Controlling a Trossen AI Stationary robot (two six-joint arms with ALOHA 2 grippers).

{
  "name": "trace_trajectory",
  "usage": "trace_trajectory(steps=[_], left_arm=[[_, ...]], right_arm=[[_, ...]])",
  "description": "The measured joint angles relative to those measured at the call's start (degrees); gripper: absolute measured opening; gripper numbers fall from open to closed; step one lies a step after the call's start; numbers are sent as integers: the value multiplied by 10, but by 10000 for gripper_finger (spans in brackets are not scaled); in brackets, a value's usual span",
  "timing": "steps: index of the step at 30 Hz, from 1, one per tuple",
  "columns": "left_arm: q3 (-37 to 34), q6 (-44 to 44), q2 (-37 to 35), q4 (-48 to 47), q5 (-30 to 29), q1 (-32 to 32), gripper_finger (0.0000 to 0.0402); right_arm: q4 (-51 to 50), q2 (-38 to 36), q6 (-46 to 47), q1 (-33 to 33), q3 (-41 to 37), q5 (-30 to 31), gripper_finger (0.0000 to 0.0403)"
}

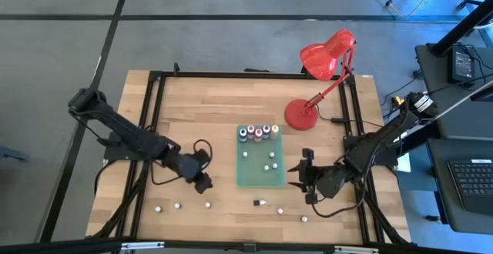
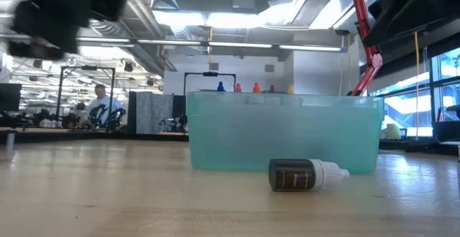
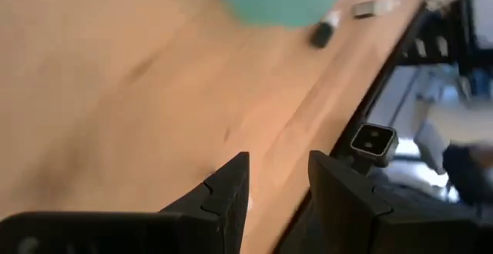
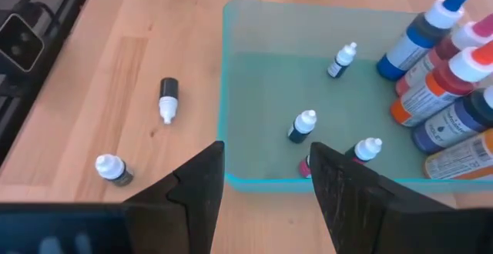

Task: Pick & Place food coloring
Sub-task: Put the small green food coloring bottle into the green bin

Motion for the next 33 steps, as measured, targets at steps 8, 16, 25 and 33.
trace_trajectory(steps=[8,16,25,33], left_arm=[[47,-310,0,-202,-27,-120,130],[51,-419,0,-298,-14,-223,130],[51,-503,7,-351,-21,-312,130],[107,-501,85,-390,-23,-342,130]], right_arm=[[-1,1,-36,0,0,-4,193],[-1,1,-47,0,0,-5,193],[1,1,-43,0,0,25,193],[1,1,-24,-8,0,39,193]])
